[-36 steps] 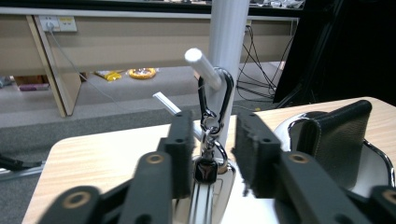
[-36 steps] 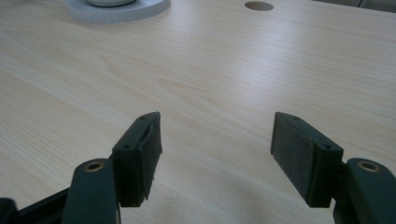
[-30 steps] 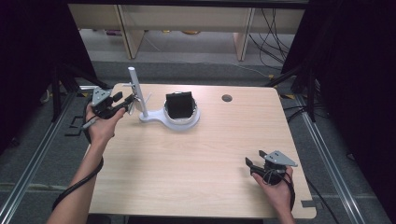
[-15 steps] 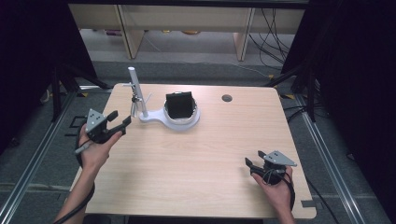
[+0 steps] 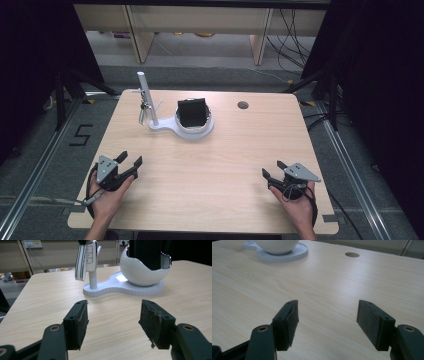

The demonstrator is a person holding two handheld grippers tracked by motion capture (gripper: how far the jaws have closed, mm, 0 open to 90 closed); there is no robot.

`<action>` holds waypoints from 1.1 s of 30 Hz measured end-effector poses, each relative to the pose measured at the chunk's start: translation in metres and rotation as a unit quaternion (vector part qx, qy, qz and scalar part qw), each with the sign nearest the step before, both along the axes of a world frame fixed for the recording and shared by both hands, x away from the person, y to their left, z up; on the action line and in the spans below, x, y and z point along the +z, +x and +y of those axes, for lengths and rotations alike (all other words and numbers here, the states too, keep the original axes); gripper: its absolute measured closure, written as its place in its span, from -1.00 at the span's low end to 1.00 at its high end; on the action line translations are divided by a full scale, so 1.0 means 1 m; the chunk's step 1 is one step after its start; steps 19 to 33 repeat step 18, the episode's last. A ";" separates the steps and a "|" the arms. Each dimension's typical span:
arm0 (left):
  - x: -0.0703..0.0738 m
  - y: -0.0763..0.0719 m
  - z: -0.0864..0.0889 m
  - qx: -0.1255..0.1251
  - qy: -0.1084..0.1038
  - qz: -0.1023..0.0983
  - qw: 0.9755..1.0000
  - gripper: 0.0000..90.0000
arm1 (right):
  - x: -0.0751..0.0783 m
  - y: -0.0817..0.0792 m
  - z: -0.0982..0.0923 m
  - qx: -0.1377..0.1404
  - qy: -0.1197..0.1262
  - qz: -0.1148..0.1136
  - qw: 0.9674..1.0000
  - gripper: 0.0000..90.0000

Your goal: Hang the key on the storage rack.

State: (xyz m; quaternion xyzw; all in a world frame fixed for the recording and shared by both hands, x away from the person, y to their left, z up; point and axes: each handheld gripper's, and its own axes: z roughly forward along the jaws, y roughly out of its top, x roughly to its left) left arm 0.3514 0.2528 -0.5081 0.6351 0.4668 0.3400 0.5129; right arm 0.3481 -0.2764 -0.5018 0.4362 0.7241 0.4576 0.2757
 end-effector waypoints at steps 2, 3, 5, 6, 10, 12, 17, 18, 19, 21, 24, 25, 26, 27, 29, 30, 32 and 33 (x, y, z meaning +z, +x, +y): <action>-0.003 0.000 -0.001 -0.001 -0.004 -0.006 1.000 -0.13 | 0.003 -0.002 0.001 0.003 0.002 -0.003 1.000 -0.22; -0.003 -0.001 -0.001 0.001 0.000 -0.002 1.000 -0.13 | 0.003 -0.002 0.001 0.006 0.007 -0.005 1.000 -0.22; -0.005 0.000 -0.002 -0.001 -0.003 -0.006 1.000 -0.13 | 0.006 -0.004 0.002 0.003 0.002 -0.010 1.000 -0.22; -0.005 0.000 -0.002 0.000 -0.002 -0.005 1.000 -0.13 | 0.007 -0.006 0.003 0.007 0.006 -0.007 1.000 -0.22; -0.007 0.000 -0.001 0.001 -0.005 -0.005 1.000 -0.13 | 0.010 -0.009 0.004 0.008 0.004 -0.004 1.000 -0.22; -0.008 0.000 0.000 0.002 -0.004 -0.001 1.000 -0.13 | 0.010 -0.010 0.005 0.007 0.003 -0.012 1.000 -0.22; -0.012 0.003 0.000 -0.002 -0.007 0.001 1.000 -0.12 | 0.008 -0.009 0.005 0.010 -0.001 -0.018 1.000 -0.21; -0.012 0.002 0.000 -0.001 -0.005 0.005 1.000 -0.12 | 0.008 -0.009 0.004 0.010 -0.001 -0.019 1.000 -0.21; -0.012 0.002 0.000 -0.001 -0.005 0.005 1.000 -0.12 | 0.008 -0.009 0.004 0.010 -0.001 -0.019 1.000 -0.21; -0.012 0.002 0.000 -0.001 -0.005 0.005 1.000 -0.12 | 0.008 -0.009 0.004 0.010 -0.001 -0.019 1.000 -0.21; -0.012 0.002 0.000 -0.001 -0.005 0.005 1.000 -0.12 | 0.008 -0.009 0.004 0.010 -0.001 -0.019 1.000 -0.21; -0.012 0.002 0.000 -0.001 -0.005 0.005 1.000 -0.12 | 0.008 -0.009 0.004 0.010 -0.001 -0.019 1.000 -0.21; -0.012 0.002 0.000 -0.001 -0.005 0.005 1.000 -0.12 | 0.008 -0.009 0.004 0.010 -0.001 -0.019 1.000 -0.21; -0.012 0.002 0.000 -0.001 -0.005 0.005 1.000 -0.12 | 0.008 -0.009 0.004 0.010 -0.001 -0.019 1.000 -0.21; -0.012 0.002 0.000 -0.001 -0.005 0.005 1.000 -0.12 | 0.008 -0.009 0.004 0.010 -0.001 -0.019 1.000 -0.21; -0.012 0.002 0.000 -0.001 -0.005 0.005 1.000 -0.12 | 0.008 -0.009 0.004 0.010 -0.001 -0.019 1.000 -0.21; -0.012 0.002 0.000 -0.001 -0.005 0.005 1.000 -0.12 | 0.008 -0.009 0.004 0.010 -0.001 -0.019 1.000 -0.21; -0.012 0.002 0.000 -0.001 -0.005 0.005 1.000 -0.12 | 0.008 -0.009 0.004 0.010 -0.001 -0.019 1.000 -0.21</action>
